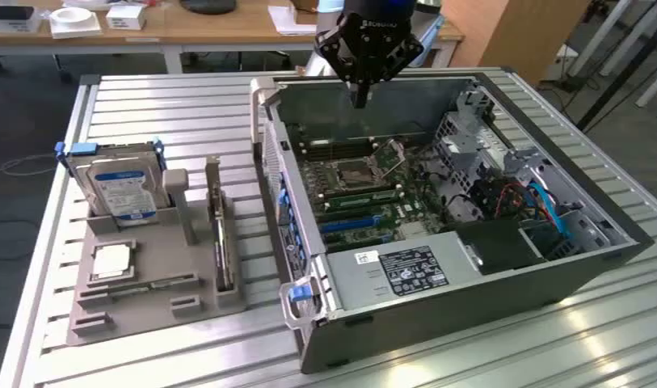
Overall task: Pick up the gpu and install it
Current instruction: 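Reach for the gpu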
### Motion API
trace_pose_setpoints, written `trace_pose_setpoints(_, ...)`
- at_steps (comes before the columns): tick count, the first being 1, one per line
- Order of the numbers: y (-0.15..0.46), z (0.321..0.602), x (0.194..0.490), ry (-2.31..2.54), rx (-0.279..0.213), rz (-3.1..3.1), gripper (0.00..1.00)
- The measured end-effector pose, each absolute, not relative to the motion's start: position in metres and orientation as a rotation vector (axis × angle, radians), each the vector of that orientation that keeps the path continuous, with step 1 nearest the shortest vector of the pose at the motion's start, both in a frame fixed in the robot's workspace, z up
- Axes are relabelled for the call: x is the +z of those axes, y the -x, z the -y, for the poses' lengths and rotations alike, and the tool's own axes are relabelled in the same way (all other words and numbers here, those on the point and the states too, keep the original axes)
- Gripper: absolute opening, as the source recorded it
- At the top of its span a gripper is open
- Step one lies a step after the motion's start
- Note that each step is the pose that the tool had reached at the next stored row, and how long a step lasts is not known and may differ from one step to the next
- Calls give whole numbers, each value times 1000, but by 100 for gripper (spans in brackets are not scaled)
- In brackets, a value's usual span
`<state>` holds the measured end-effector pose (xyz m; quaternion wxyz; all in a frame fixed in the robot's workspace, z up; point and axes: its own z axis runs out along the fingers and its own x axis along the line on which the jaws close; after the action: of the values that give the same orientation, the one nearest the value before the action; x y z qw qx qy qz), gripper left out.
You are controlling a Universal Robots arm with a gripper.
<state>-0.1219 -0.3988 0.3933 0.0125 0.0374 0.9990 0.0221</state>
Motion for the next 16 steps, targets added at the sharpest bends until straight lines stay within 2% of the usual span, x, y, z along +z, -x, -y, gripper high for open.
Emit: trace_pose_setpoints(16,129,401,393,-116,69,-3110,10)
